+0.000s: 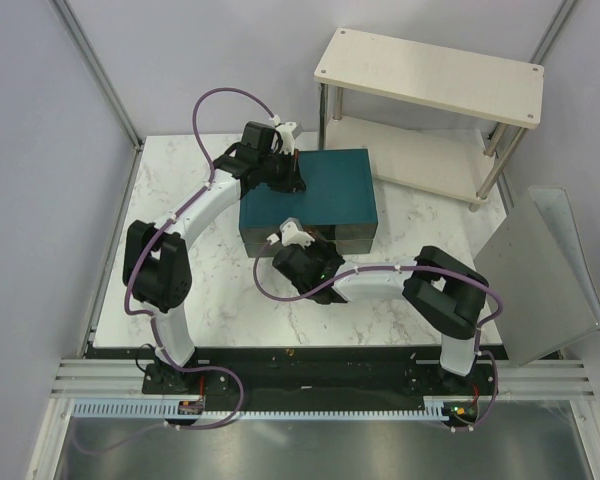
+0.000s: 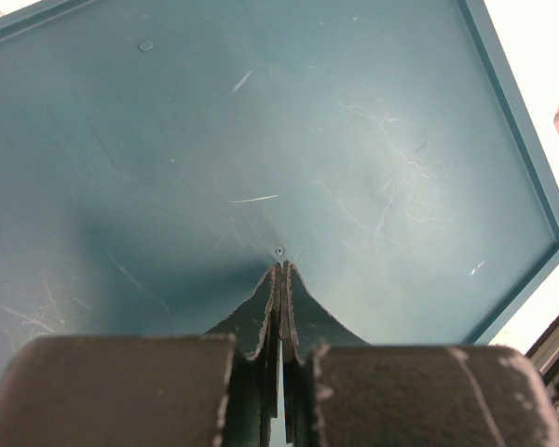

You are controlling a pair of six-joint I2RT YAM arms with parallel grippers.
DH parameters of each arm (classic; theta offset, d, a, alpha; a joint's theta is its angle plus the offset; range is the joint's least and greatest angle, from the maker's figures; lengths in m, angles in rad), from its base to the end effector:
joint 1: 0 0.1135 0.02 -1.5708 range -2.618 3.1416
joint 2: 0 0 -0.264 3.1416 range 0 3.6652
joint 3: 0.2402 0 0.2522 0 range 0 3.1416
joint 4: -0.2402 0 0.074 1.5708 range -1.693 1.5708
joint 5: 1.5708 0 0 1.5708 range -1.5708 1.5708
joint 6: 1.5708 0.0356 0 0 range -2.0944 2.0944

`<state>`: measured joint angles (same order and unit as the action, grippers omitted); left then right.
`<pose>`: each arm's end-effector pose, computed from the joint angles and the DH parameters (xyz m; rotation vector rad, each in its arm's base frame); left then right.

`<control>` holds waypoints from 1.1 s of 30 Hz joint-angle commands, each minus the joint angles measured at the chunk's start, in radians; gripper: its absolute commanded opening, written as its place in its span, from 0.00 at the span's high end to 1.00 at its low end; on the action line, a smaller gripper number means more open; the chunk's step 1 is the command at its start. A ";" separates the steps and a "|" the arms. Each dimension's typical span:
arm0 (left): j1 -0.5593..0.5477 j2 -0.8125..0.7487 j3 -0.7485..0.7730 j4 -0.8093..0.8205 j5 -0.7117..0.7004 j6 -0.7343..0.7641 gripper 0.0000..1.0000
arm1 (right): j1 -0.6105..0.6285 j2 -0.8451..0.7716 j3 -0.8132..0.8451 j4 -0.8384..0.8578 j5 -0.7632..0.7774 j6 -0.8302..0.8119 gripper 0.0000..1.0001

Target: Organize the makeup

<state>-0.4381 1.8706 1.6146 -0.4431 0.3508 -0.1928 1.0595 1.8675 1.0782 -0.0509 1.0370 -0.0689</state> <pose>0.3863 -0.1945 0.2926 0.4732 2.2756 -0.7250 0.2096 0.3110 0.1657 -0.6894 1.8926 -0.6302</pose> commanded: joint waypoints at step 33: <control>0.024 -0.519 -0.243 0.046 -0.526 0.225 0.09 | -0.383 -0.608 0.143 -0.435 -0.438 0.228 0.02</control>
<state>-0.4370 1.4372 1.4292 -0.4397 -0.0807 -0.0494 0.7742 1.2888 1.1934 -0.4591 0.7822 0.1448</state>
